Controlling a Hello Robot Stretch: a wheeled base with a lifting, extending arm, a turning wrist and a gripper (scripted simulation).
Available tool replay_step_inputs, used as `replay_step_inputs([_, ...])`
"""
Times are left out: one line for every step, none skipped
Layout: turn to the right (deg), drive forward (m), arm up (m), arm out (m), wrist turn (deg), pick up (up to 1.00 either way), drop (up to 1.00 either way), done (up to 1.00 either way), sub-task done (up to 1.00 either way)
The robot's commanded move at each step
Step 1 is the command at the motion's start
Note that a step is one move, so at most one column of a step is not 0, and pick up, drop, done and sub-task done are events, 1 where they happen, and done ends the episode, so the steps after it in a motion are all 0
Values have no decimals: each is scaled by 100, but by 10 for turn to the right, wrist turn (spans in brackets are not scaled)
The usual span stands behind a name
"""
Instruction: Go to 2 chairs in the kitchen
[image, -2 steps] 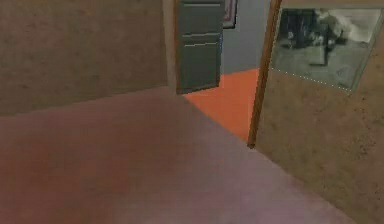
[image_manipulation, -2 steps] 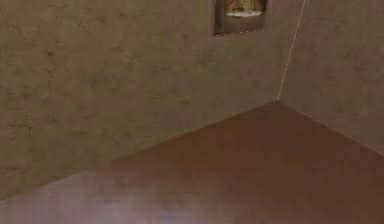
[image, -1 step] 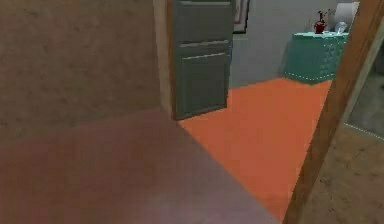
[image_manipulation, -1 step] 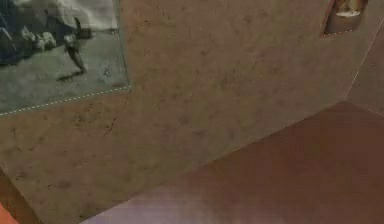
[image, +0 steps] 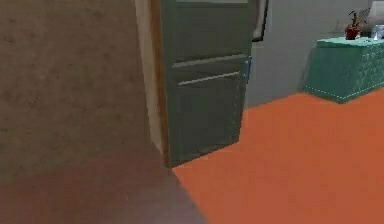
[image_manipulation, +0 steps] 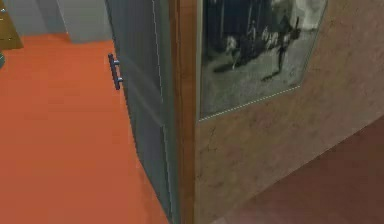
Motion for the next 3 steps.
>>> replay_step_inputs([180,0,0,0,0,0,0,0,0])
replay_step_inputs([0,45,0,0,0,0,0,0,0])
replay_step_inputs([360,0,0,0,0,0,0,0,0])
